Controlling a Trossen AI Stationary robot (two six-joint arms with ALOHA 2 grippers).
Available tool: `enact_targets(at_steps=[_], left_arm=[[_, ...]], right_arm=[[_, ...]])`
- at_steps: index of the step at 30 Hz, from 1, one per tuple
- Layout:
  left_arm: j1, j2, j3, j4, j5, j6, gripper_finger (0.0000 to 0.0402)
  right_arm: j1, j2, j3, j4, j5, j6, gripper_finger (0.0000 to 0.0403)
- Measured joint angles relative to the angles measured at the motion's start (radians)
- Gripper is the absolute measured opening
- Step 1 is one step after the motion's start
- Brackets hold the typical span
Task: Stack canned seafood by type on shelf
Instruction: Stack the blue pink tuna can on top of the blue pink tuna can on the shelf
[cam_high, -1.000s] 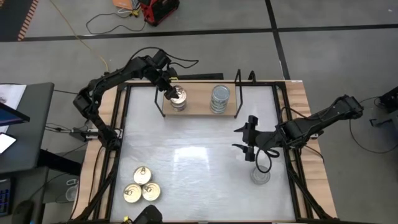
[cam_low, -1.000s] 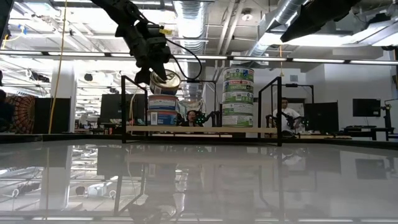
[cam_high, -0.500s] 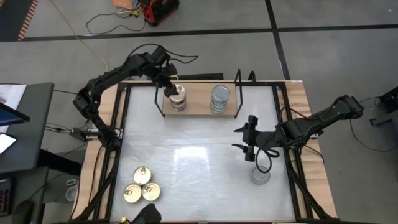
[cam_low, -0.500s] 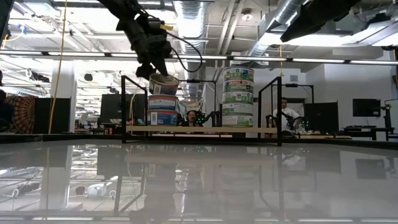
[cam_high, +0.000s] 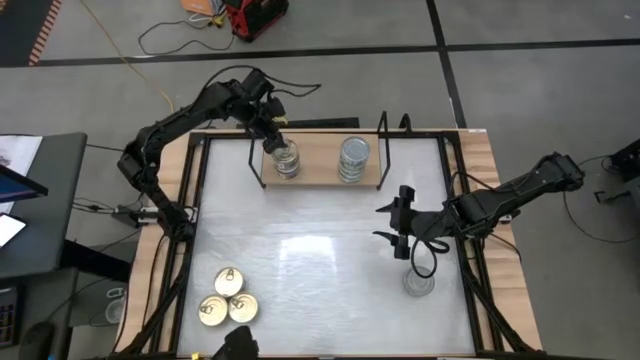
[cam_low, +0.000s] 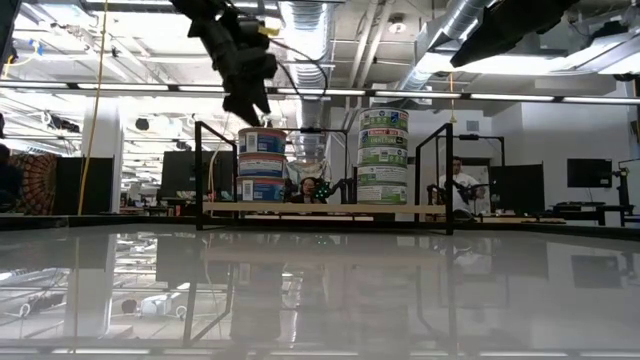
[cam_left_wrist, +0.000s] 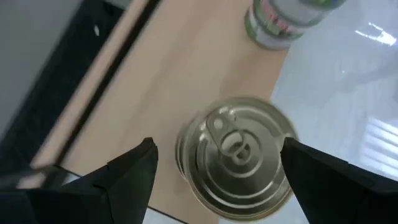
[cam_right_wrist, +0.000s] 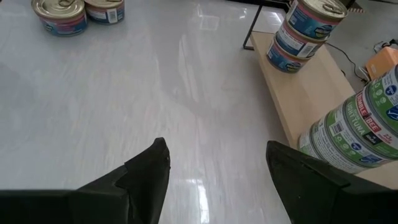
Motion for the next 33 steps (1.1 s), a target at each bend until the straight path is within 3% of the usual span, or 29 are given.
enact_targets(at_steps=[3, 5, 11, 15, 23, 28, 33], left_arm=[[-0.035, -0.028, 0.026, 0.016, -0.011, 0.049, 0.0325], [-0.1, -0.063, 0.027, 0.021, -0.075, 0.104, 0.0325], [-0.45, -0.166, -0.049, 0.021, -0.425, 0.239, 0.0319], [-0.685, -0.211, -0.129, 0.002, -0.593, 0.147, 0.0308], [-1.051, -0.213, -0.234, -0.139, -0.561, -0.288, 0.0292], [-1.213, -0.209, -0.337, -0.058, -0.5, -0.449, 0.0287], [-1.305, -0.209, -0.458, 0.076, -0.472, -0.568, 0.0285]], right_arm=[[0.0, 0.0, 0.0, 0.0, 0.0, -0.002, 0.0292], [0.0, 0.0, 0.0, -0.001, 0.002, -0.005, 0.0292], [-0.014, 0.0, 0.0, -0.004, 0.004, -0.006, 0.0292], [-0.02, 0.0, 0.0, -0.009, 0.005, 0.008, 0.0292], [-0.021, 0.0, 0.0, -0.007, 0.006, 0.005, 0.0292], [-0.045, 0.0, 0.0, 0.0, 0.007, -0.007, 0.0292], [-0.062, 0.0, 0.0, 0.0, 0.007, -0.026, 0.0292]])
